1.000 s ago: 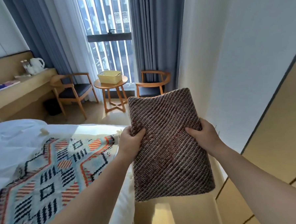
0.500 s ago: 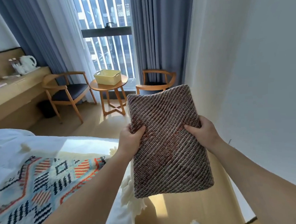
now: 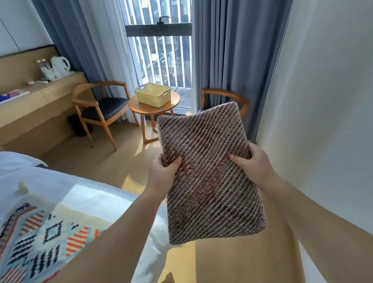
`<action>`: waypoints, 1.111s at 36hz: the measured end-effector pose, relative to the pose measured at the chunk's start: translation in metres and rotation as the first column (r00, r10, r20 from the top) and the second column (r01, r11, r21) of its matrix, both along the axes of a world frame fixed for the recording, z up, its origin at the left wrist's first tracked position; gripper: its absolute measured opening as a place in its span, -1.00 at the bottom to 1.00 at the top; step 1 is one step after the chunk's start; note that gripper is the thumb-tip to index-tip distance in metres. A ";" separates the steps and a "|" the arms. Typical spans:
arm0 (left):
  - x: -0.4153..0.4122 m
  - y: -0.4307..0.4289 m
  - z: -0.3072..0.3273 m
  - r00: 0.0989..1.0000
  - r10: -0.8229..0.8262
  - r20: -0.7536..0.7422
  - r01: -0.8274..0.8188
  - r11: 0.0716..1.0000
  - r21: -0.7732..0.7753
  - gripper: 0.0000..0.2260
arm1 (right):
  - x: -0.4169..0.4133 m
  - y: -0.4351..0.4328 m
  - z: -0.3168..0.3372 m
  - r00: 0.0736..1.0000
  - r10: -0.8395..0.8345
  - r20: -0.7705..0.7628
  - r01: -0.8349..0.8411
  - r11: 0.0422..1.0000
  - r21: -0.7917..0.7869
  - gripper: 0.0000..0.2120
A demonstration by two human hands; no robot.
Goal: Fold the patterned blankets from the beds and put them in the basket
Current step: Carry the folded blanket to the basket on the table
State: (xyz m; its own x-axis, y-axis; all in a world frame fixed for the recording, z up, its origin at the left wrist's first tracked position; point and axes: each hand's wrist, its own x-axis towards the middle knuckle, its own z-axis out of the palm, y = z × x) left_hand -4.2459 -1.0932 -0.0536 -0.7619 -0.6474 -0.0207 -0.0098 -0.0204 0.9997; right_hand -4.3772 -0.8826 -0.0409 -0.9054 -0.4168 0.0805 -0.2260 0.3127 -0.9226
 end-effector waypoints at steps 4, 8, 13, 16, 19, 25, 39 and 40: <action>-0.045 -0.024 -0.003 1.000 0.023 0.000 -0.023 1.000 0.000 -0.86 | -0.047 -0.026 -0.004 0.999 0.022 0.026 -0.021 1.000 -0.005 -0.59; -0.091 -0.058 -0.011 0.999 0.042 0.009 -0.042 0.999 0.007 -0.82 | -0.096 -0.062 -0.006 0.999 0.044 0.017 -0.044 0.999 0.002 -0.63; -0.153 -0.114 -0.024 0.997 0.077 0.023 -0.077 0.997 -0.007 -0.69 | -0.159 -0.122 -0.010 0.997 0.069 -0.017 -0.069 0.998 0.010 -0.66; -0.192 -0.148 -0.028 0.993 0.105 0.052 -0.103 0.994 -0.028 -0.70 | -0.197 -0.162 -0.012 0.998 0.067 -0.021 -0.066 0.998 0.023 -0.65; -0.228 -0.185 -0.031 0.992 0.103 0.071 -0.101 0.995 -0.029 -0.69 | -0.231 -0.200 -0.010 0.997 0.079 -0.016 -0.079 0.997 0.022 -0.68; -0.292 -0.252 -0.021 0.996 0.071 0.048 -0.070 0.997 -0.015 -0.66 | -0.294 -0.261 -0.010 0.999 0.054 0.005 -0.054 0.999 0.003 -0.65; -0.420 -0.365 -0.018 0.985 0.159 0.065 -0.149 0.980 -0.132 -0.76 | -0.443 -0.389 -0.022 0.986 0.162 0.048 -0.161 0.987 -0.030 -0.65; -0.432 -0.374 -0.020 0.983 0.170 0.074 -0.159 0.978 -0.138 -0.77 | -0.456 -0.399 -0.024 0.983 0.167 0.071 -0.165 0.986 -0.038 -0.64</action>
